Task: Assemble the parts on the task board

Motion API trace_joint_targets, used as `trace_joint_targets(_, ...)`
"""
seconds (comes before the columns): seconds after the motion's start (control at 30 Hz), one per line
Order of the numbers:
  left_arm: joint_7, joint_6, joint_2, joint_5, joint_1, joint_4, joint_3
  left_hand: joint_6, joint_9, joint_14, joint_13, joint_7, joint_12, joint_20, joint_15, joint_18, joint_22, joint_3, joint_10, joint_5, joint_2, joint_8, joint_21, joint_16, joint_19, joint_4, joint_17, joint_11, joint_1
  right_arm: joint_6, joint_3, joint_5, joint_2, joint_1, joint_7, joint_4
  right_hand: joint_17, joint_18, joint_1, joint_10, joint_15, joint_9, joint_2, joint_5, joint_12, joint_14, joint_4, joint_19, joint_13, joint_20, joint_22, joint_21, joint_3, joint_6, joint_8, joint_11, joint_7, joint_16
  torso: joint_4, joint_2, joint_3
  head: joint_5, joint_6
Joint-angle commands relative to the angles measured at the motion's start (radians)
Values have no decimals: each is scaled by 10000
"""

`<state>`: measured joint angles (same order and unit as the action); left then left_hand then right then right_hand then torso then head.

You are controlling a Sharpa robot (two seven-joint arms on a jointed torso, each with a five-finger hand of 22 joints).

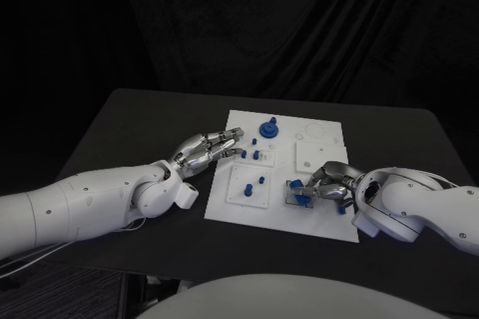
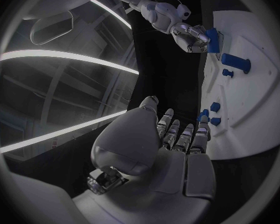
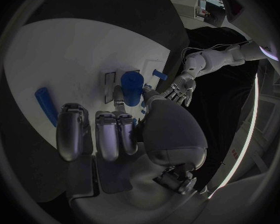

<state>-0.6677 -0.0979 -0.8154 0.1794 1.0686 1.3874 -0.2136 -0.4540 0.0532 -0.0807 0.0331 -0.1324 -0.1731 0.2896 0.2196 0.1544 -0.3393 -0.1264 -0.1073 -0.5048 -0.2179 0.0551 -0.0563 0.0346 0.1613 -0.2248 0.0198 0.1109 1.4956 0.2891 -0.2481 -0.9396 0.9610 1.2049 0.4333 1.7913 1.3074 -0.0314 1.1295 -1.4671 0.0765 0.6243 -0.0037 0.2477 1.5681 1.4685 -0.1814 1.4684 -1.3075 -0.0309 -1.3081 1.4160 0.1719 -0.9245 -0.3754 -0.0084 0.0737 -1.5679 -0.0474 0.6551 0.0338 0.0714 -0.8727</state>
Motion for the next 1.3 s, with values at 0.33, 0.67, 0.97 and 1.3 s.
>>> trace_joint_targets(0.33,-105,-170,31,-21,-23,-2,8,-9,6,-32,4,2,-25,14,57,-178,21,34,48,32,-11,33,-14,65,78,-8,12,54,-15,-57,4,50,-10,-30,31,-44,2634,-146,-907,-1037,-251,27,141,27,27,1023,-307,109,-2633,-259,-2006,-312,58,480,139,221,131,-29,4,-3,0,13,1)
trace_joint_targets(0.67,-93,-181,38,-21,-33,-11,8,-9,6,-32,4,2,-25,14,57,-178,21,34,48,32,-11,33,-14,65,78,-8,12,54,-15,-3,4,49,0,-32,-70,-48,2634,-185,-1379,-1037,-281,67,165,7,27,1023,-844,38,-2633,-302,-1957,-482,-326,616,99,249,156,-29,1,2,0,5,1)
trace_joint_targets(0.97,-84,-188,43,-21,-43,-17,8,-13,6,-35,4,-3,-28,14,61,-183,32,30,50,31,-6,33,-13,68,76,-12,12,61,-25,-72,4,49,18,-32,-119,-16,2634,-192,-1547,-1037,-291,88,80,2,27,1023,-1047,28,-2633,-313,-1949,-520,-616,656,61,259,163,-29,4,1,-4,29,1)
trace_joint_targets(1.3,-87,-195,26,-21,-53,-8,8,-13,6,-35,4,-3,-28,14,61,-183,32,30,50,31,-6,33,-13,68,76,-12,12,61,-25,173,2,-200,173,-39,-560,92,2634,-192,-1868,-1037,-262,178,141,19,27,1023,-1062,44,-2633,-296,-1955,-521,-982,511,-143,214,104,-29,10,9,-6,62,1)
